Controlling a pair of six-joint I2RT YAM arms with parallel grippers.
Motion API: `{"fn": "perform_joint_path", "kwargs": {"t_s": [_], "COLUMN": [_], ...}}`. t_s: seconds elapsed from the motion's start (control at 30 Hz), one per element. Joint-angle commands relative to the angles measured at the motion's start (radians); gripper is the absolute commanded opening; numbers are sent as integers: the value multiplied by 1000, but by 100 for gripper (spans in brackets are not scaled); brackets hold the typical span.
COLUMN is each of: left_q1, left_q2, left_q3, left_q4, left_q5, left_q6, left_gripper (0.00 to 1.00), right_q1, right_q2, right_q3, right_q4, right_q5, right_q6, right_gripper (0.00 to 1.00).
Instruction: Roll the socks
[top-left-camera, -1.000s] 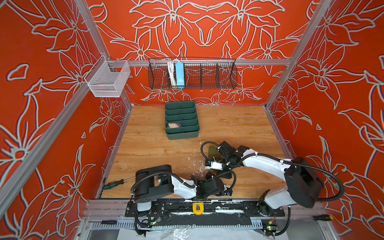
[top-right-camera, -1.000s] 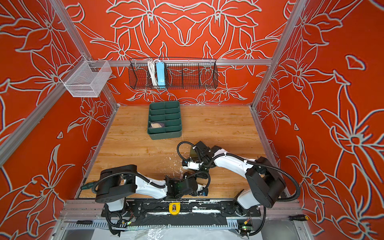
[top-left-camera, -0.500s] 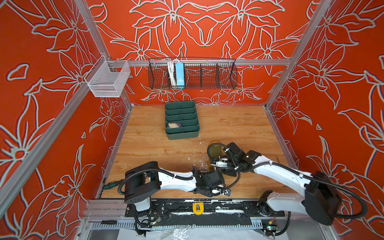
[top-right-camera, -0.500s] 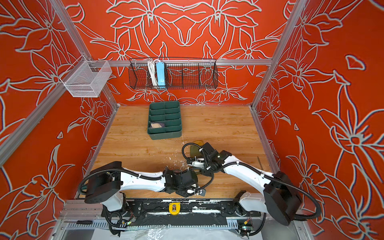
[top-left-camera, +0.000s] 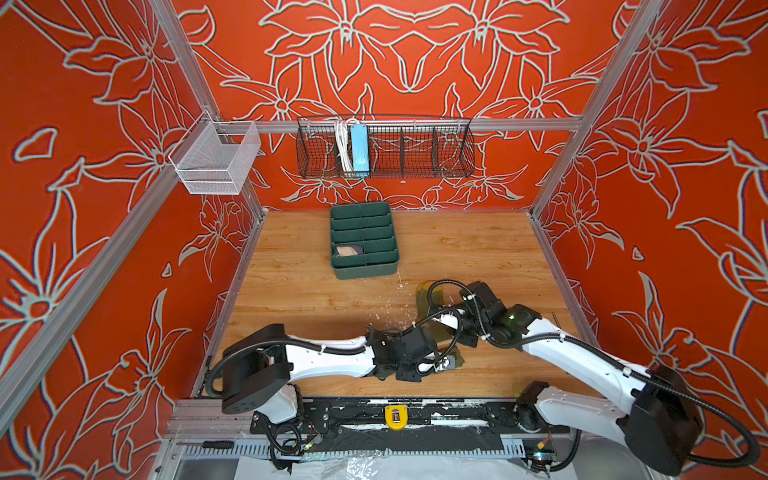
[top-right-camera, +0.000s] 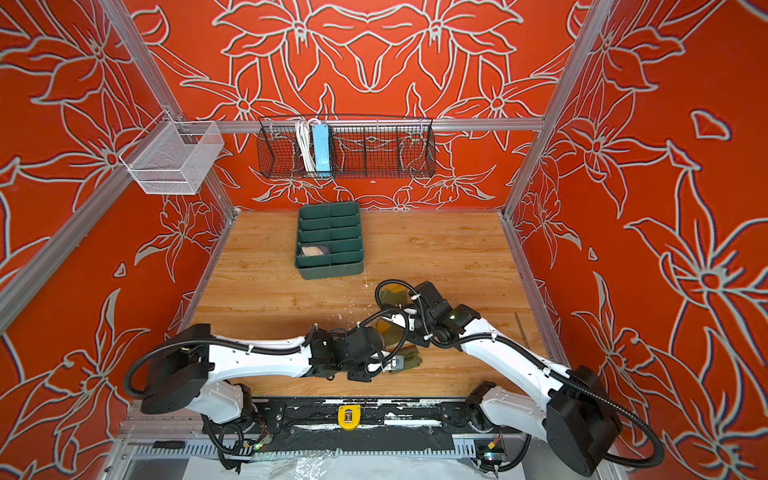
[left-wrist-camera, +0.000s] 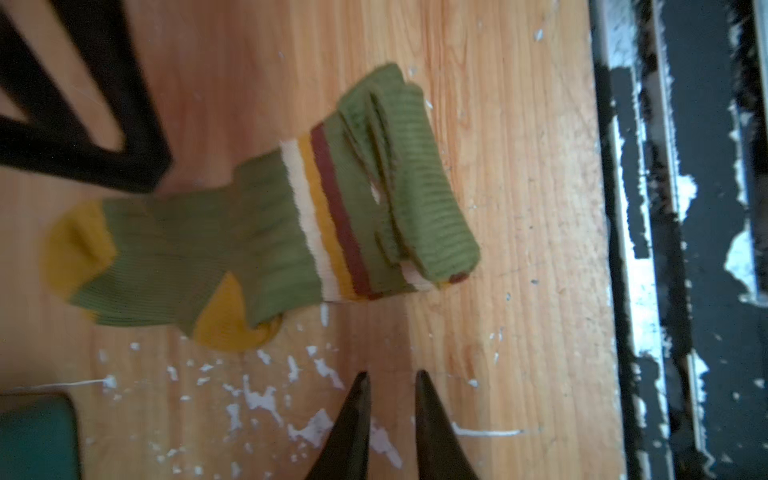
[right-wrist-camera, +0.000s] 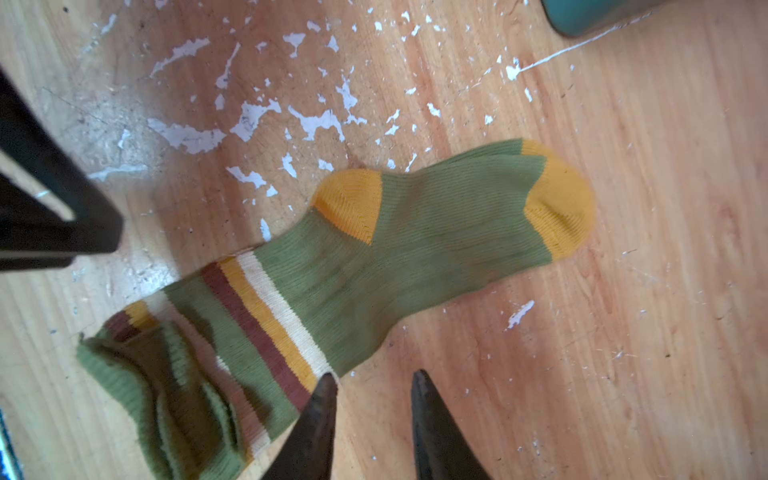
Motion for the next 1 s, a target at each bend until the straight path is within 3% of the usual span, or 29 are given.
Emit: {"fn": "perform_joint_path", "kwargs": {"t_s": [0.0,0.17,0.23,0.33,0.5,0.73,0.97], "left_q1": [4,-3,-16,-16,-16,-6,-6], "left_q2": [-92,-305,-370,-467,-618,-691,-722], "left_q3": [-49,-128,-155,-198,-273,-275,-252], "left_q4": [44,60,79,111,187,156,121], "left_q5": [-61,-56,-73,-104,-196,-255,-212], "left_q6": [-20,-10,2,23,61,99,85], "left_gripper": [41,71,77,84,96,99,100], "right_q1": [4,3,4,8,97,350,366], "right_q2": [-57,-224,-308,-411,-502,-376,-175], "right_q3": [-2,-44,-77,-128,-202,-258,-290], "right_q4": [-27,-21,-37,-133,-189,-96,91], "right_q5": [26,98,71,-8,7,130,191], "right_q6": [-27,-106,-184,-341,-381,-310,-306], "right_gripper": [40,41,41,53,55,55,54]}}
